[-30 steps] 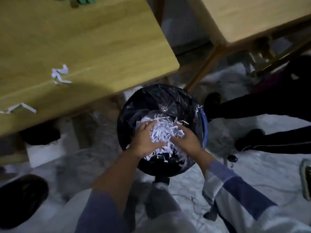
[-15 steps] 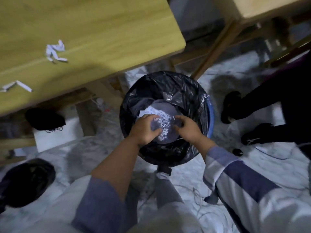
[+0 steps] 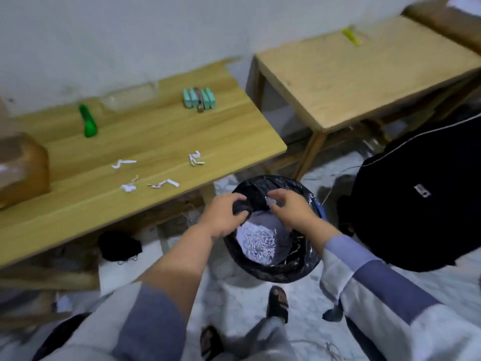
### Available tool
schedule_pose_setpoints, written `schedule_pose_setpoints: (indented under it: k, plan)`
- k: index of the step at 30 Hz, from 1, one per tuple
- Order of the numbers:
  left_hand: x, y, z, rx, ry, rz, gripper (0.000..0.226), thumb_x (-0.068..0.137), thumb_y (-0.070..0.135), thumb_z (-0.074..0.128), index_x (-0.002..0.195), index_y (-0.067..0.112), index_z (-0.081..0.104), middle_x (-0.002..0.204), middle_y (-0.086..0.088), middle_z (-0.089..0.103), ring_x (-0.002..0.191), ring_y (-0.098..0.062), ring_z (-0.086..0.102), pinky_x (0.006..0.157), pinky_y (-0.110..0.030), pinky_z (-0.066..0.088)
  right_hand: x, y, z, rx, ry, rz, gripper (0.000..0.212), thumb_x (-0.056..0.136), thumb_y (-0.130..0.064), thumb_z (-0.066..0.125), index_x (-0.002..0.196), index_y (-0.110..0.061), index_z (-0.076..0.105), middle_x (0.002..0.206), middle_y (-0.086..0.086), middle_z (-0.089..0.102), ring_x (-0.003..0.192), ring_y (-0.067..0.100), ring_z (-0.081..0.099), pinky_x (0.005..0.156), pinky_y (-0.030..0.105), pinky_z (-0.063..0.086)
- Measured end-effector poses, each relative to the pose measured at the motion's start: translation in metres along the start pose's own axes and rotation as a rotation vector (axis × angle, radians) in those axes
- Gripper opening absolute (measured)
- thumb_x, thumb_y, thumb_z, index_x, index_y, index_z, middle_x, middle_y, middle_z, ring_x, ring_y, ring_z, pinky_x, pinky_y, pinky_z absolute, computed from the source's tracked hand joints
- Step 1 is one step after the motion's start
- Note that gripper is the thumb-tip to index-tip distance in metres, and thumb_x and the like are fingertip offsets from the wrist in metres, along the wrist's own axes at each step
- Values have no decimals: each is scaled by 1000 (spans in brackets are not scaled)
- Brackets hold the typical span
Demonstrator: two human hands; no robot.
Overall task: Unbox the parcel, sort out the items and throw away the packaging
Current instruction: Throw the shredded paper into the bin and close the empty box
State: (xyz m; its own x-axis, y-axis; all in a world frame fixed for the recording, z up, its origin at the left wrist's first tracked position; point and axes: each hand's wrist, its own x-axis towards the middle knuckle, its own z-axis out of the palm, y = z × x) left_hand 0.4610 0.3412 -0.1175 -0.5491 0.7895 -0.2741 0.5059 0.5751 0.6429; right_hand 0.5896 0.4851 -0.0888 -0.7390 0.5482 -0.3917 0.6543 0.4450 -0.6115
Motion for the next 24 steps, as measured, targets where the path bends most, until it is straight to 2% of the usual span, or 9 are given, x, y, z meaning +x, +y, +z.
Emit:
schedule_pose_setpoints:
  k: [3, 10, 15, 18, 20, 22, 24]
  plan:
    - [-24, -7, -38, 18, 75, 8, 39, 84, 33, 65, 122, 26, 60, 128, -1, 58, 116, -21, 55, 95, -37, 47, -14, -42, -1, -49, 47, -69, 39, 92, -20, 56, 131, -15, 53, 129, 7, 61, 119, 23, 56, 90, 26, 42]
    - [-71, -46, -110, 46, 223, -26, 37, 86, 30, 63, 121, 23, 60, 131, -3, 57, 123, -22, 50, 102, -34, 40, -20, -123, 17, -106, 33, -191, 39, 91, -22, 57, 129, -15, 54, 125, 12, 62, 115, 28, 58, 91, 32, 46]
    - [-82, -84, -139, 35, 323, -105, 39, 83, 30, 67, 120, 24, 61, 130, -5, 55, 124, -25, 48, 105, -33, 37, 0, -161, 40, -177, 10, -254, 37, 92, -25, 56, 128, -22, 54, 139, 9, 47, 115, 28, 56, 91, 35, 45]
    - [-78, -106, -146, 66, 348, -145, 48, 82, 31, 67, 128, 23, 55, 136, -5, 48, 129, -25, 41, 108, -35, 33, 21, -172, 55, -269, -7, -270, 42, 91, -33, 55, 132, -23, 50, 143, 13, 42, 131, 33, 39, 105, 40, 35]
    - [-73, -120, -147, 84, 377, -162, 56, 81, 33, 68, 133, 21, 49, 139, -6, 44, 131, -25, 38, 110, -36, 32, 34, -176, 65, -350, -19, -259, 56, 90, -44, 55, 140, -24, 40, 151, 14, 30, 141, 34, 23, 113, 43, 24]
    - [-64, -134, -145, 140, 404, -199, 65, 82, 41, 66, 138, 20, 43, 144, -8, 39, 136, -25, 33, 112, -38, 29, 50, -176, 77, -400, -25, -231, 73, 84, -59, 53, 145, -29, 27, 158, 10, 13, 146, 36, 7, 117, 51, 13]
    - [-54, -147, -143, 227, 394, -270, 72, 85, 50, 58, 145, 19, 31, 154, -9, 24, 144, -26, 19, 115, -44, 23, 68, -174, 90, -438, -44, -203, 89, 77, -72, 49, 149, -31, 15, 160, 8, -1, 146, 38, -6, 116, 57, 3]
